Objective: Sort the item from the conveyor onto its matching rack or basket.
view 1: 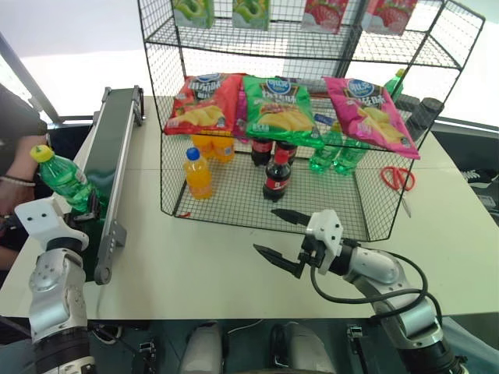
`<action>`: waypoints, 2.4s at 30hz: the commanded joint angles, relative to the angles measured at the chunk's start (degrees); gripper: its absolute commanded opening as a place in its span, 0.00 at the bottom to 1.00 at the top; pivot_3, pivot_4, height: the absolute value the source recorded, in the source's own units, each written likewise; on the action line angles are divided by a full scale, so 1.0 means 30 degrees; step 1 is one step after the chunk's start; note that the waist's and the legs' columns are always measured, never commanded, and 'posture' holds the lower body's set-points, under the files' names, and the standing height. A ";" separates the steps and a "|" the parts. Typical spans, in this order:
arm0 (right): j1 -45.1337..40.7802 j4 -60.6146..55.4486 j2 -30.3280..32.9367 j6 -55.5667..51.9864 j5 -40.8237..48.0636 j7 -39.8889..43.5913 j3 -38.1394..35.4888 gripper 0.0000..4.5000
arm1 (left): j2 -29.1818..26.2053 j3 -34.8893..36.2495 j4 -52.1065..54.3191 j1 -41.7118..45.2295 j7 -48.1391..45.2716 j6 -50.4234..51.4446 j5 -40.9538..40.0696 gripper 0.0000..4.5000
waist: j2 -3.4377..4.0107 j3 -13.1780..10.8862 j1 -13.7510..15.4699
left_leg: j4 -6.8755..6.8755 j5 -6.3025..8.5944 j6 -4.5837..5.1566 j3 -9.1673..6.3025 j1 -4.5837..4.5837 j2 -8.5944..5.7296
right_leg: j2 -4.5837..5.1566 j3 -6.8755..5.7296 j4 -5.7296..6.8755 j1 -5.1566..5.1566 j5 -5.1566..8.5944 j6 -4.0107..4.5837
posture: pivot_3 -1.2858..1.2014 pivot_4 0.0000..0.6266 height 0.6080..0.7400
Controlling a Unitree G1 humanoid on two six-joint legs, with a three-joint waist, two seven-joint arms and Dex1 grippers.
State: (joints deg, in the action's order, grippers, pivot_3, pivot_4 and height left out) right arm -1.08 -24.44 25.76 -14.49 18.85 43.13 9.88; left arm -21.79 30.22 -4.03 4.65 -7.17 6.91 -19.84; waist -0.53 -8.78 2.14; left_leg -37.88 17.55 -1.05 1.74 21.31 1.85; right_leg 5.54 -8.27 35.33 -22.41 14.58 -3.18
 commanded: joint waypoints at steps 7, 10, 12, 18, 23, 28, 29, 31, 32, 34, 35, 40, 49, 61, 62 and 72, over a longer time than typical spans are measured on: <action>-0.0232 -0.0439 -0.0207 -0.0031 0.0409 -0.0002 0.0026 1.00 | -0.0150 0.0406 0.0154 0.0129 0.0233 -0.0501 0.0131 0.94 | 0.0000 0.0000 0.0000 | 0.0000 0.0000 0.0000 0.0000 0.0001 0.0000 | -0.0002 -0.0001 0.0000 -0.0002 0.0000 0.0000 | 0.52 0.24 0.96; -0.0234 -0.0429 -0.0206 -0.0076 0.0465 -0.0036 0.0005 1.00 | -0.0188 0.0457 0.0217 0.0043 0.0139 -0.0477 0.0057 0.70 | 0.0000 0.0000 0.0001 | 0.0000 0.0000 0.0000 -0.0001 0.0002 0.0000 | 0.0000 -0.0001 0.0000 -0.0002 0.0000 0.0000 | 0.52 0.24 0.96; -0.0243 -0.0418 -0.0208 -0.0117 0.0503 -0.0062 -0.0001 1.00 | -0.0234 0.0446 0.0319 -0.0038 0.0073 -0.0437 0.0050 0.60 | 0.0000 0.0000 0.0019 | 0.0000 0.0000 0.0000 -0.0001 0.0002 0.0000 | 0.0001 -0.0001 0.0001 -0.0003 0.0000 0.0000 | 0.52 0.24 0.96; -0.0362 -0.0385 -0.0096 -0.0203 0.0419 -0.0234 -0.0266 1.00 | -0.0608 0.0244 0.2440 -0.0666 -0.1919 -0.0762 -0.0974 0.60 | -0.0007 -0.0005 0.0011 | 0.0000 0.0000 0.0000 -0.0004 0.0006 0.0000 | 0.0008 -0.0004 -0.0004 -0.0004 0.0000 0.0001 | 0.52 0.24 0.96; -0.0501 -0.0400 0.0441 -0.0905 0.0847 -0.0177 -0.1007 1.00 | -0.1454 -0.1003 0.6130 -0.1367 -0.4730 0.1194 -0.3124 0.60 | -0.0074 -0.0034 0.0050 | 0.0000 0.0001 -0.0002 -0.0011 0.0033 0.0003 | 0.0014 -0.0008 -0.0025 -0.0017 0.0001 0.0004 | 0.52 0.24 0.96; -0.0804 -0.1134 0.0827 -0.2208 0.2440 0.0240 -0.1825 1.00 | -0.2870 -0.3796 0.9353 -0.2325 -0.7811 0.3566 -0.4423 0.60 | -0.0053 -0.0043 -0.0003 | 0.0001 0.0002 -0.0003 0.0001 0.0029 -0.0008 | 0.0033 0.0006 -0.0054 -0.0005 0.0003 0.0010 | 0.52 0.24 0.96; -0.0939 -0.1422 0.0915 -0.2464 0.2792 0.0297 -0.1959 1.00 | -0.3364 -0.5004 0.9820 -0.2354 -0.8685 0.3962 -0.4234 0.60 | -0.0029 -0.0058 -0.0004 | 0.0004 0.0003 -0.0002 0.0001 0.0028 -0.0004 | 0.0026 0.0006 -0.0052 -0.0006 0.0003 0.0010 | 0.52 0.24 0.96; -0.1207 -0.1900 0.0924 -0.2928 0.3290 0.0202 -0.2040 1.00 | -0.3744 -0.6994 0.9930 -0.1858 -0.9970 0.4150 -0.3776 0.60 | 0.0013 -0.0081 -0.0003 | 0.0017 0.0003 -0.0002 -0.0001 0.0028 -0.0001 | 0.0008 0.0005 -0.0045 -0.0018 0.0003 0.0011 | 0.52 0.24 0.96; -0.1335 -0.2101 0.0887 -0.3107 0.3468 0.0122 -0.2030 1.00 | -0.3676 -0.7803 0.9717 -0.1415 -1.0414 0.4214 -0.3754 0.60 | 0.0040 -0.0090 -0.0001 | 0.0021 0.0002 -0.0002 -0.0002 0.0025 0.0001 | -0.0008 0.0004 -0.0039 -0.0023 0.0004 0.0012 | 0.52 0.24 0.96; -0.1558 -0.2447 0.0797 -0.3414 0.3667 -0.0084 -0.1932 1.00 | -0.3370 -0.9274 0.8865 -0.0428 -1.1381 0.4094 -0.3535 0.60 | 0.0046 -0.0097 0.0010 | 0.0024 0.0002 -0.0001 -0.0004 0.0029 0.0001 | -0.0031 0.0004 -0.0035 -0.0033 0.0002 0.0017 | 0.52 0.24 0.96; -0.1671 -0.2575 0.0763 -0.3559 0.3719 -0.0208 -0.1875 1.00 | -0.3222 -1.0021 0.8327 0.0035 -1.1958 0.3804 -0.3199 0.60 | 0.0042 -0.0094 0.0015 | 0.0023 0.0001 -0.0001 -0.0005 0.0032 0.0008 | -0.0044 0.0004 -0.0031 -0.0038 0.0000 0.0021 | 0.52 0.24 0.96; -0.1948 -0.3055 0.0490 -0.4025 0.3616 -0.0872 -0.1441 1.00 | -0.1679 -1.3304 0.5336 0.2642 -1.4363 0.2333 -0.1570 0.60 | 0.0047 -0.0091 0.0013 | 0.0023 0.0001 0.0001 0.0001 0.0033 0.0000 | -0.0073 0.0002 -0.0033 -0.0041 -0.0002 0.0021 | 0.52 0.24 0.96; -0.1273 -0.3162 0.0077 -0.3805 0.3119 -0.1781 -0.1237 1.00 | 0.0313 -1.5376 0.3092 0.5243 -1.6597 0.0655 -0.0265 0.60 | 0.0041 -0.0091 -0.0036 | 0.0021 0.0000 0.0004 0.0007 0.0038 -0.0002 | -0.0074 0.0003 -0.0042 -0.0037 -0.0005 0.0015 | 0.52 0.24 0.96; -0.0938 -0.3253 0.0036 -0.3863 0.3267 -0.1898 -0.1338 0.66 | 0.0769 -1.5347 0.2955 0.5551 -1.7019 0.0416 0.0167 0.60 | 0.0043 -0.0090 0.0005 | 0.0015 0.0000 0.0005 -0.0003 0.0035 0.0006 | -0.0089 0.0009 -0.0034 -0.0035 -0.0005 0.0015 | 0.52 0.24 0.96; -0.1027 -0.3205 0.0014 -0.3839 0.3176 -0.1940 -0.1296 0.66 | 0.0753 -1.5334 0.3006 0.5487 -1.7041 0.0638 0.0060 0.60 | 0.0043 -0.0091 0.0005 | 0.0015 0.0000 0.0005 -0.0004 0.0034 0.0007 | -0.0090 0.0009 -0.0033 -0.0034 -0.0005 0.0015 | 0.52 0.24 0.96; -0.1333 -0.0246 -0.0357 -0.2189 0.0956 -0.4727 -0.3940 0.66 | 0.0079 -1.3152 0.2287 0.3907 -1.4115 0.1532 0.0655 0.98 | 0.0043 -0.0090 0.0005 | 0.0010 -0.0001 0.0005 -0.0005 0.0030 0.0010 | -0.0089 0.0018 -0.0027 -0.0030 -0.0006 0.0014 | 0.52 0.24 0.96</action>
State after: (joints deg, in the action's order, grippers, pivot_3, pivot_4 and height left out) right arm -4.86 -26.54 24.44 -24.32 24.09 31.61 2.05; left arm -20.81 -12.65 2.33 17.34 -51.99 11.23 -17.54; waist -0.40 -9.05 2.16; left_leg -37.86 17.55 -1.03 1.72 21.40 1.88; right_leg 5.28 -8.22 35.26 -22.50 14.56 -3.14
